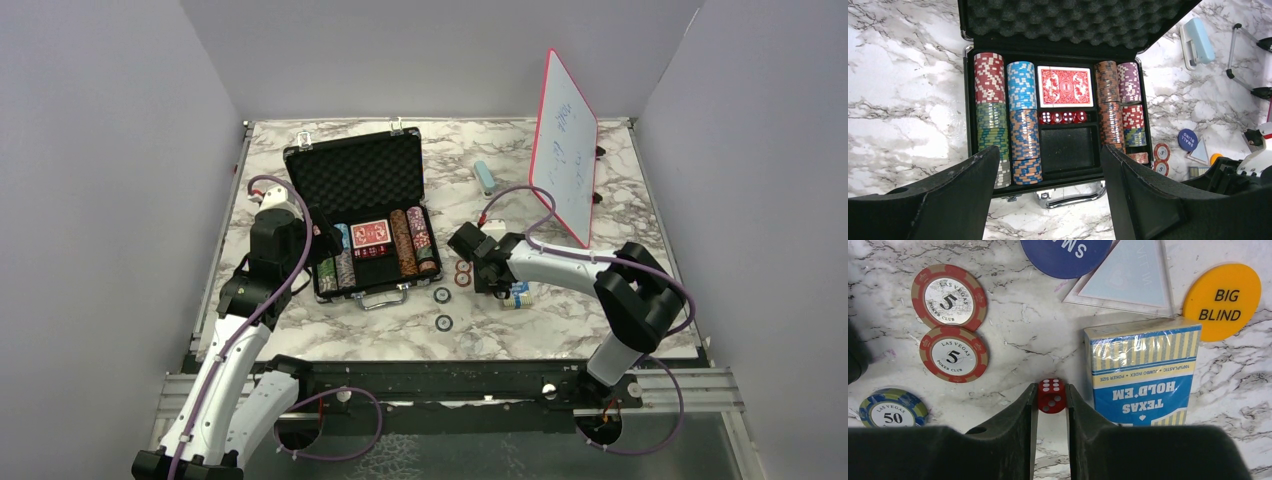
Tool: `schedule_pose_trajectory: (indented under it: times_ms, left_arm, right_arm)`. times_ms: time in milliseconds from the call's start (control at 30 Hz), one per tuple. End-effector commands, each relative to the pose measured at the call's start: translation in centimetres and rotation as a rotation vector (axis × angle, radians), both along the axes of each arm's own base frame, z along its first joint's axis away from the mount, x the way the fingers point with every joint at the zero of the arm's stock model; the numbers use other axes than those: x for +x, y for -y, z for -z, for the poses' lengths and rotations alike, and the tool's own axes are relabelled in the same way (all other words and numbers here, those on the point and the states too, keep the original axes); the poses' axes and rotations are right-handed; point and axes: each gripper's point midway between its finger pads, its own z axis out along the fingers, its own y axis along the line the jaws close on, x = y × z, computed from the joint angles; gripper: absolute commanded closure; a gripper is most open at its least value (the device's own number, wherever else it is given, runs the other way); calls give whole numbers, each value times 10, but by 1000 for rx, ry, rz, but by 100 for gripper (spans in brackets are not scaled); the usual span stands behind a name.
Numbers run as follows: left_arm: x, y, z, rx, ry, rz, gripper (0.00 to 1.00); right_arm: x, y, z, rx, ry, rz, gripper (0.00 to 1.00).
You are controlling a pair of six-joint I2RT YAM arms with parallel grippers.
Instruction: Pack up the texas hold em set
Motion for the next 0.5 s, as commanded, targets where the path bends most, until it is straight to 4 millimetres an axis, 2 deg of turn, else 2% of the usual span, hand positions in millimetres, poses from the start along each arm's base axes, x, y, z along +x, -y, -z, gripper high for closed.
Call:
schedule_pose_trajectory:
  times_ms: [0,167,367,467]
  left_arm:
    - [4,6,-6,-11,31,29,23]
    - [4,7,-6,-12,32,32,23]
    - [5,8,-6,-16,33,38,23]
    - [5,8,-6,-16,32,38,23]
  right_arm:
    - [5,-3,-8,34,28,8,71]
    - [6,-2,-15,28,37,11,64]
    - [8,-2,-26,49,62,7,64]
    - [7,-1,-25,46,62,7,65]
